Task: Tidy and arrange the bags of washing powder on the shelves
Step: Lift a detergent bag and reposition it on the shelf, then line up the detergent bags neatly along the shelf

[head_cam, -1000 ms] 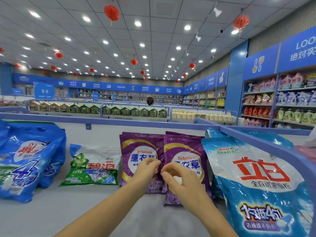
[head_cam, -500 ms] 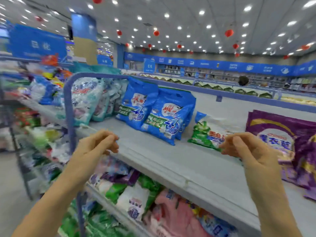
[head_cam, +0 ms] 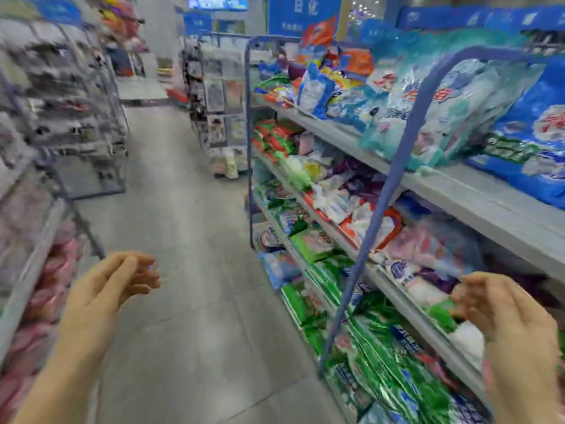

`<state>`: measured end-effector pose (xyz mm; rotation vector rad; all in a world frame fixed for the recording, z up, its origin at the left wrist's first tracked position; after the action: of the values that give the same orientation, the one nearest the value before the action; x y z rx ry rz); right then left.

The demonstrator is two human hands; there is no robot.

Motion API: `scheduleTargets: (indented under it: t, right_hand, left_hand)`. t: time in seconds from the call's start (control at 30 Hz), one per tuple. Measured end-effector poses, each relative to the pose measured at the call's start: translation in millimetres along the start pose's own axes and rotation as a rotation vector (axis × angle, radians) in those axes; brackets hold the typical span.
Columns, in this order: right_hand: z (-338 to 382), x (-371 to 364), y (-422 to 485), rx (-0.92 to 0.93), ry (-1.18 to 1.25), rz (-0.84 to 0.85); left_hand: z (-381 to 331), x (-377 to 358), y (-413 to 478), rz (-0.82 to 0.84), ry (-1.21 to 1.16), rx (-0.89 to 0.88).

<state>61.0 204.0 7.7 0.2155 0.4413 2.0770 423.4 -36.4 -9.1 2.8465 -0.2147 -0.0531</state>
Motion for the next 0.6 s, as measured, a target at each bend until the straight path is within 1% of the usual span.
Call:
scheduleTargets:
  t: [0.13,0.27,0.43,0.6]
  right_hand:
    - [-24.7,-76.2,1.2,-0.074,-0.001,0.116]
    - [-50.3,-136.7,18.9,-0.126,-0.011,0.221]
    - [-86.2,-206.0,64.5,-0.153,0.0,0.252]
    - [-120.0,-276.3,142.3,-0.187,0.04,0.227]
  left_hand:
    - [27.7,52.7,14.7,-0.091,0.046,0.061]
    - [53.1,79.5,44.0,-0.147,0.099,0.078]
    - [88.4,86.4,114.3,-0.187,0.143,0.098]
    - [120.0,73.5,221.7,-0.225,0.114,0.123]
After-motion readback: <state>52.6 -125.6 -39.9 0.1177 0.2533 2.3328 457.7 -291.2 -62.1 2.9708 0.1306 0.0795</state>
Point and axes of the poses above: each hand's wrist, its own y-axis towards the middle knuckle, its own x-axis out of the back of the hand, z = x × y, the point moved 4 cm from there along y, towards the middle knuckle, and after that the axes turned 1 degree about z, right-handed, at the moved point
